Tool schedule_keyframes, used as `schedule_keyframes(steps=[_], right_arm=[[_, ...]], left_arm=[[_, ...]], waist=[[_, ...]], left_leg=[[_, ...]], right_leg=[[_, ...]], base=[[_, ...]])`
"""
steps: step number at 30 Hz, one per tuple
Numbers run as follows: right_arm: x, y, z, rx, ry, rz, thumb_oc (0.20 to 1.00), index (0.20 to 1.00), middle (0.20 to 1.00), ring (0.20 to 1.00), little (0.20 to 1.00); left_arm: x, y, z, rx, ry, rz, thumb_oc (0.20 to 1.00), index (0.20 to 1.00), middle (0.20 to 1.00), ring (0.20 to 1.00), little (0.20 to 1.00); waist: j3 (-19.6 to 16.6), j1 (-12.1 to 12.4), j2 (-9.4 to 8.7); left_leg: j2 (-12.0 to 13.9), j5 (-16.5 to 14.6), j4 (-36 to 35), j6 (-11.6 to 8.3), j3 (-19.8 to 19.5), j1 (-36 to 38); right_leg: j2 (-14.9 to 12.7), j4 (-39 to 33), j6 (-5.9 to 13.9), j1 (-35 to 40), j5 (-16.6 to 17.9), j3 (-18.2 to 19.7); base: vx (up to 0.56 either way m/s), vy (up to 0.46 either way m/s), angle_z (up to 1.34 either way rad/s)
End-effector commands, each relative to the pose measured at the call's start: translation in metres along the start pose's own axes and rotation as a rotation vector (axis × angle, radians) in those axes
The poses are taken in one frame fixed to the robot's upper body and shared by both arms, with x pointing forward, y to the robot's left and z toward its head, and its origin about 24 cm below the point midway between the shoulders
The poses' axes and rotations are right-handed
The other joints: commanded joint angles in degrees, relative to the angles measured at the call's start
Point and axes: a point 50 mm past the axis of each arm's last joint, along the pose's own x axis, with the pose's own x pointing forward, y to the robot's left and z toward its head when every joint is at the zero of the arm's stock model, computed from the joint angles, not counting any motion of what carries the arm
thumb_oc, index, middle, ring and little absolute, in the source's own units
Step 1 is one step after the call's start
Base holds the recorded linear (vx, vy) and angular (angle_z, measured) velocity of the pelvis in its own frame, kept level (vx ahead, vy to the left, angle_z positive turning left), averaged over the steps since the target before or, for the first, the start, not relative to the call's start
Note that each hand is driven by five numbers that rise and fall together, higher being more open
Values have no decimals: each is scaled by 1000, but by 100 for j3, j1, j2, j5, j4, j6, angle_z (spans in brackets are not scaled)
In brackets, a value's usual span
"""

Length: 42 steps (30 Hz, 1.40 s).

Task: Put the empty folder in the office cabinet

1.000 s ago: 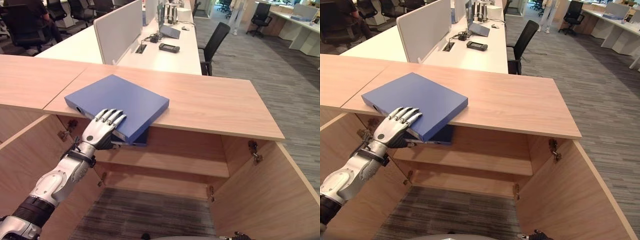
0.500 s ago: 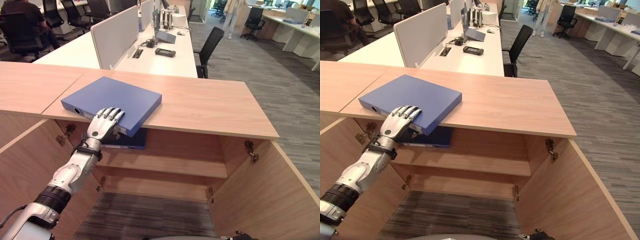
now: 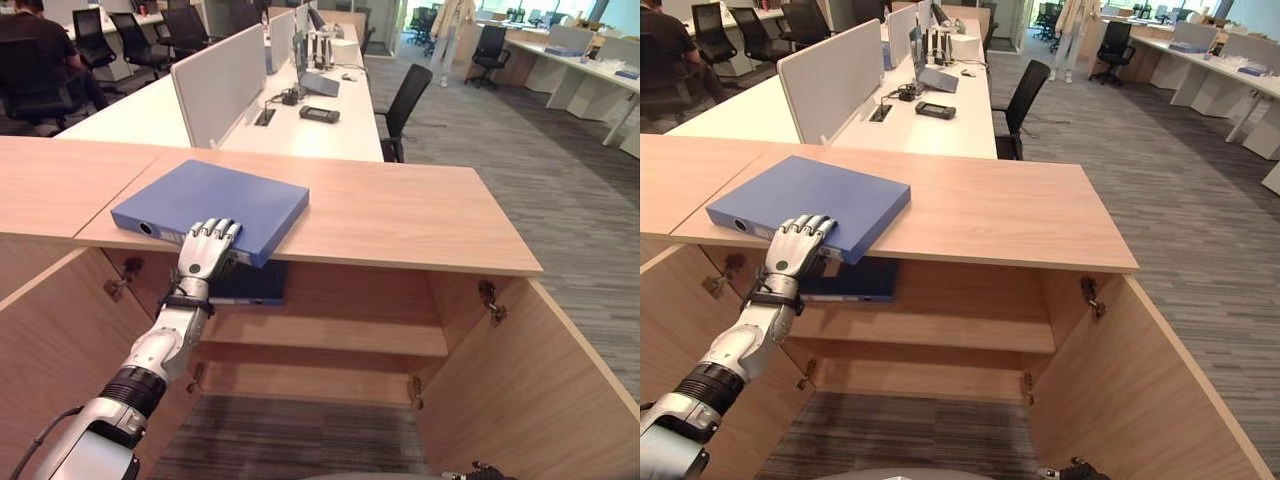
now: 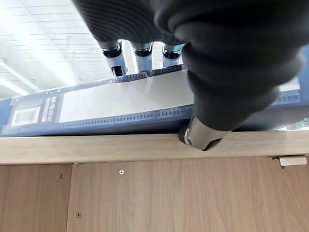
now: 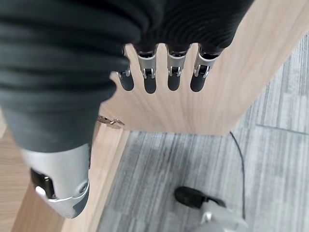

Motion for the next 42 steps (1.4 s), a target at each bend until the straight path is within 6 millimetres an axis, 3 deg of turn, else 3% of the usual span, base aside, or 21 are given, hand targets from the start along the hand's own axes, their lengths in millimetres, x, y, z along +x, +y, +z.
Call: schedule_keyframes(steps=[1, 3, 6, 8, 9, 11, 16, 22, 27, 32, 37, 42], right_arm=[[2, -9, 10, -56, 2, -42, 1000, 1000, 1000, 1000, 1000], [2, -9, 9, -42, 5, -42, 1000, 1000, 1000, 1000, 1000], [2, -1, 14, 36, -10, -21, 1000, 1000, 1000, 1000, 1000], [2, 0, 27, 96, -74, 1, 1000, 1000, 1000, 1000, 1000], [2, 1, 27, 94, -73, 2, 1000, 1000, 1000, 1000, 1000], [1, -2, 38, 125, -128, 18, 1000, 1000, 1000, 1000, 1000], [-4, -15, 75, 144, -290, 51, 1000, 1000, 1000, 1000, 1000], [-23, -36, 112, 228, -521, 55, 1000, 1000, 1000, 1000, 1000], [-29, -45, 120, 262, -584, 49, 1000, 1000, 1000, 1000, 1000], [-30, -44, 121, 327, -604, 68, 1000, 1000, 1000, 1000, 1000], [-28, -35, 114, 325, -578, 83, 1000, 1000, 1000, 1000, 1000], [-26, -29, 112, 311, -559, 93, 1000, 1000, 1000, 1000, 1000]], left_arm=[[-23, -33, -15, -13, 127, -209, 200, 200, 200, 200, 200], [-24, -30, -10, -59, 123, -192, 200, 200, 200, 200, 200], [-33, -3, 15, -333, 45, -118, 200, 200, 200, 200, 200], [-50, 21, 30, -683, -7, -116, 200, 200, 200, 200, 200], [-51, 21, 29, -684, -5, -119, 200, 200, 200, 200, 200], [-60, 37, 34, -924, -32, -117, 200, 200, 200, 200, 200], [-74, 63, 16, -1351, -29, -91, 200, 200, 200, 200, 200], [-81, 81, 3, -1607, -65, -70, 200, 200, 200, 200, 200], [-79, 89, 3, -1738, -114, -38, 200, 200, 200, 200, 200], [-75, 90, 0, -2030, -150, 76, 200, 200, 200, 200, 200], [-78, 92, -11, -2069, -114, 253, 200, 200, 200, 200, 200], [-79, 87, -12, -2061, -63, 295, 200, 200, 200, 200, 200]], waist=[[192, 13, -258], [199, 24, -262], [289, 146, -290], [364, 213, -294], [346, 201, -286], [397, 230, -253], [451, 267, -138], [492, 276, -54], [478, 282, -43], [457, 282, -41], [435, 312, -43], [446, 342, -42]], left_leg=[[-89, -672, 72, -53, -155, 101], [-88, -671, 72, -52, -163, 98], [-102, -577, 72, -48, -216, 16], [-117, -551, 72, -43, -237, -13], [-110, -618, 72, -39, -245, 18], [-117, -608, 72, -37, -242, 19], [-121, -576, 72, -41, -252, 34], [-120, -562, 72, -56, -309, 71], [-114, -566, 72, -67, -324, 92], [-112, -570, 72, -76, -335, 113], [-105, -593, 72, -86, -346, 135], [-103, -593, 72, -90, -366, 147]], right_leg=[[-15, 35, 523, -15, 2, -122], [-18, 35, 519, -17, 3, -126], [-33, 35, 502, -77, 75, -180], [-40, 35, 504, -98, 102, -191], [-33, 35, 510, -69, 49, -191], [-43, 35, 513, -75, 63, -200], [-64, 35, 507, -41, 77, -226], [-89, 35, 483, -2, 62, -263], [-98, 35, 474, 23, 40, -284], [-98, 35, 458, 60, 6, -280], [-91, 35, 436, 94, -34, -283], [-103, 35, 426, 118, -50, -325]], base=[[0, 0, 0], [0, 0, 0], [-46, -20, -4], [13, -4, 2], [20, 2, 7], [-8, 7, 4], [-2, 12, 4], [3, 2, 2], [3, 1, 3], [0, 0, 0], [1, -2, -2], [0, 0, 2]])
